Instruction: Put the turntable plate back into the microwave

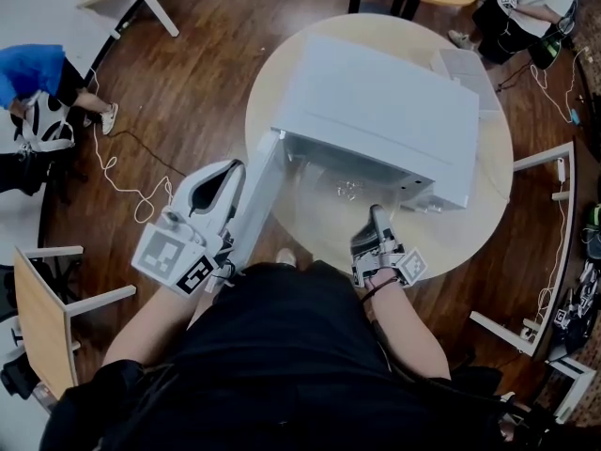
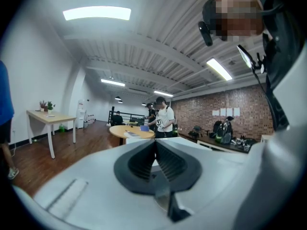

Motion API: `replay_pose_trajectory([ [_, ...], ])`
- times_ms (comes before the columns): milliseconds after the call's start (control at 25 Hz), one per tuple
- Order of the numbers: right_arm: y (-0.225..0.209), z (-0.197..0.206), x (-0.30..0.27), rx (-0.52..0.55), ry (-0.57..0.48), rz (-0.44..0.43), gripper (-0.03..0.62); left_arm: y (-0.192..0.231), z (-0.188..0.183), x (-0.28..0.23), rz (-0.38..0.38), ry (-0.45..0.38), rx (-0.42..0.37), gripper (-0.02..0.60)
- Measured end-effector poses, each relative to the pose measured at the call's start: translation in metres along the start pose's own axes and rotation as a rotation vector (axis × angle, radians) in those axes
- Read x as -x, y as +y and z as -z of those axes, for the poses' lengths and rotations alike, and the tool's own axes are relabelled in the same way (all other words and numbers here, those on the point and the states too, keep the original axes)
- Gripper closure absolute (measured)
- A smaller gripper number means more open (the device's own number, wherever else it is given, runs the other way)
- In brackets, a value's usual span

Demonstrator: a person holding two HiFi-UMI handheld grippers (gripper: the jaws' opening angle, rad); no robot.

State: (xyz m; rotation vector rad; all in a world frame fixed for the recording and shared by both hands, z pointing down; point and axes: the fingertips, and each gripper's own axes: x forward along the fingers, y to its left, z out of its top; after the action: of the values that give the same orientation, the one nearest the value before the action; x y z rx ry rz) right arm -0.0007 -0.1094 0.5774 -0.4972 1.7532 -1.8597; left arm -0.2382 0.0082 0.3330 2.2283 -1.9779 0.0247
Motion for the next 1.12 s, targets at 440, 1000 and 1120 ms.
replay_pose_trajectory([
  [440, -0.004, -0.007, -0.023, -0.015, -0.023, -0.006, 0.546, 0.007, 0.003, -0.002, -0.01, 0.029, 0.005, 0.584],
  [1000, -0.015, -0.016, -0.046, -0.022, -0.036, -0.004, 0.545, -0.005, 0.011, -0.007, 0.034, 0.063, -0.015, 0.584],
  [1120, -0.018, -0.017, -0.049, -0.029, -0.044, 0.004, 0.545, -0.008, 0.012, -0.009, 0.04, 0.066, -0.029, 0.584],
])
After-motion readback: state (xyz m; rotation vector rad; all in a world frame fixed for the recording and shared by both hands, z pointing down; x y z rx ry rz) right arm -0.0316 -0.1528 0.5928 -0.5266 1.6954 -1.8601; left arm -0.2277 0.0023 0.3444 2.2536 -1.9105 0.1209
